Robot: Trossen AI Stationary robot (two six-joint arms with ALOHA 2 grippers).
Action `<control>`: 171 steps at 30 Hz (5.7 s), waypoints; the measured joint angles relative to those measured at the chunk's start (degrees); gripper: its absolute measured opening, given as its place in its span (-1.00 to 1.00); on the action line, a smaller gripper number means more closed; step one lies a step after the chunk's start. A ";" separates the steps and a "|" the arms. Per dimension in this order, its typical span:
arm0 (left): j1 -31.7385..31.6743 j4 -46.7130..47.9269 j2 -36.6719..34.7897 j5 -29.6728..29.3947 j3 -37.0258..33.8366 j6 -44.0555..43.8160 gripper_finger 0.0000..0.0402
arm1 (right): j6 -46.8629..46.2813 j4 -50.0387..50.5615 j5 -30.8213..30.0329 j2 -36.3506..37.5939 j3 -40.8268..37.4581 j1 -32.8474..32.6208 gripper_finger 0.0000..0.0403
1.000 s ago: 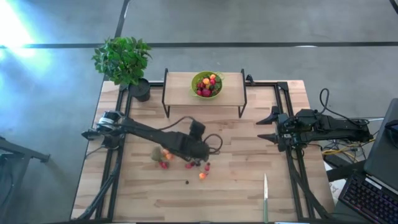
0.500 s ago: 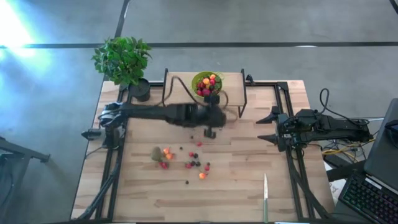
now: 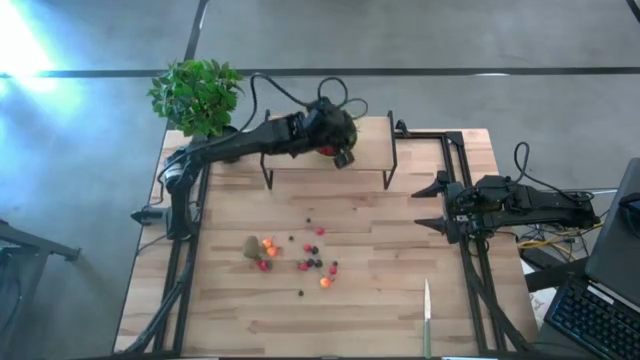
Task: Pick & Place Fruit
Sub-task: Put the yellow peach into the green strainer bowl on the shelf, then put the red strawberry into the green strainer bowl on the shelf
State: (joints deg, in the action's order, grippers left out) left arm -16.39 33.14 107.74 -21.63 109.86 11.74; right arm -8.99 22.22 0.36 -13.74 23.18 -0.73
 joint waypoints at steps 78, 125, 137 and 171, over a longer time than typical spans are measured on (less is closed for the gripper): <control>19.50 39.52 -0.45 5.80 6.19 1.64 -0.05 | 0.00 0.00 0.00 0.00 0.00 0.00 0.41; 35.03 7.72 -0.44 15.92 -35.45 0.23 -0.05 | 0.01 0.00 0.00 -0.01 0.00 -0.01 0.53; 34.98 3.62 -0.42 12.13 -39.19 0.29 -0.05 | 0.00 0.00 0.00 0.00 0.00 0.00 0.36; 35.00 -4.17 -0.55 16.08 -42.40 0.29 -0.27 | 0.00 0.00 0.00 0.00 0.00 -0.02 0.21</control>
State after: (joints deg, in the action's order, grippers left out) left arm 18.61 28.97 107.20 -5.55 67.46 12.03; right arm -8.99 22.22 0.36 -13.74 23.18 -0.75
